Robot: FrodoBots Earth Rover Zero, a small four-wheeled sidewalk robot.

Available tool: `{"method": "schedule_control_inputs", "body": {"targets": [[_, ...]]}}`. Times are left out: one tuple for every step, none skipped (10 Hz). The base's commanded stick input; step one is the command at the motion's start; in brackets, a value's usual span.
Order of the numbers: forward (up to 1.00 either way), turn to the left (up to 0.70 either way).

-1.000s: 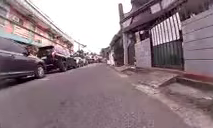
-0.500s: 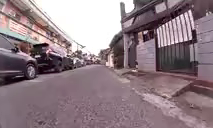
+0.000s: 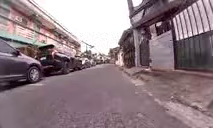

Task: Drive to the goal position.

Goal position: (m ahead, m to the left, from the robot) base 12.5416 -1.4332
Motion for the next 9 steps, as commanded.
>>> {"method": "schedule_control_inputs", "body": {"targets": [[1.0, 0.0], [1.0, 0.0], [1.0, 0.0], [1.0, 0.0], [1.0, 0.0], [1.0, 0.0], [1.0, 0.0], [1.0, 0.0], [1.0, 0.0]]}}
